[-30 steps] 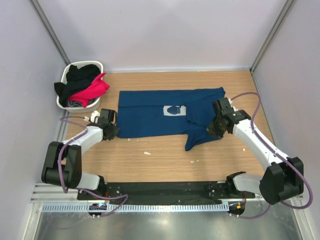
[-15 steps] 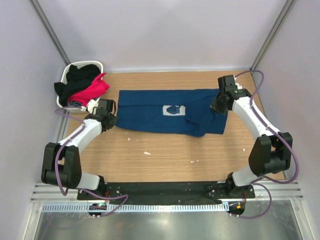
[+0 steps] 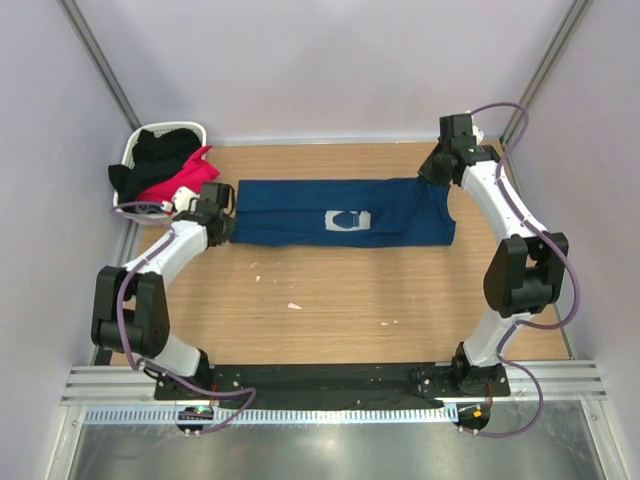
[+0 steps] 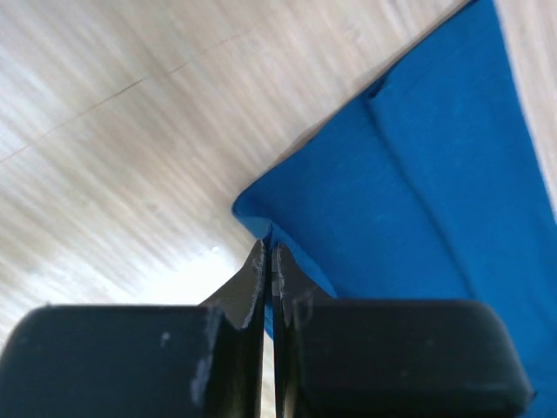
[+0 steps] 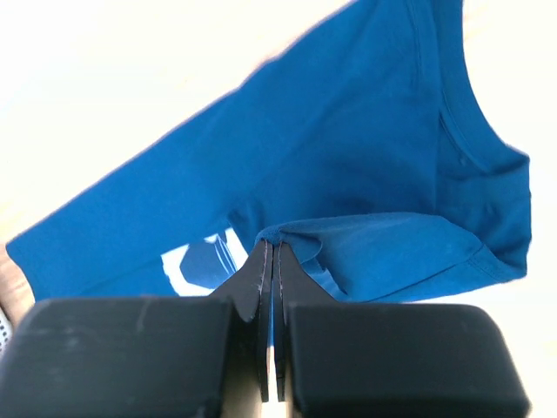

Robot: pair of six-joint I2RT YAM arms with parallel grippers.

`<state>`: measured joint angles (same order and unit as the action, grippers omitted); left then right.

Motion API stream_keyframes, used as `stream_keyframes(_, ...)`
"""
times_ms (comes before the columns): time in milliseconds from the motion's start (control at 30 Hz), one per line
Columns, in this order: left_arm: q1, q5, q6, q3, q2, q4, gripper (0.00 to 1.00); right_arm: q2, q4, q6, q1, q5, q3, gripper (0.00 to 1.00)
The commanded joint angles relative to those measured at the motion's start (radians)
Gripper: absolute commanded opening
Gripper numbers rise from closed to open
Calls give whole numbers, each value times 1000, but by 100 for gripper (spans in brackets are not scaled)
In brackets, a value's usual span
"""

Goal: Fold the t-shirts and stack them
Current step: Fold the tshirt

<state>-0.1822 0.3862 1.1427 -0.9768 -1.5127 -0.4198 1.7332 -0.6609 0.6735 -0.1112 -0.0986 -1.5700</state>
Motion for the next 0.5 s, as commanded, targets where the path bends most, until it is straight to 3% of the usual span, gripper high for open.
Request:
stream_keyframes(0,1,65,15,-66,-38,3,0,48,27,-31,11,13,-112,1)
stream_keyframes(467,0,138,8,-183,-158,-24,0,150,52,-28,41,16,-196,1)
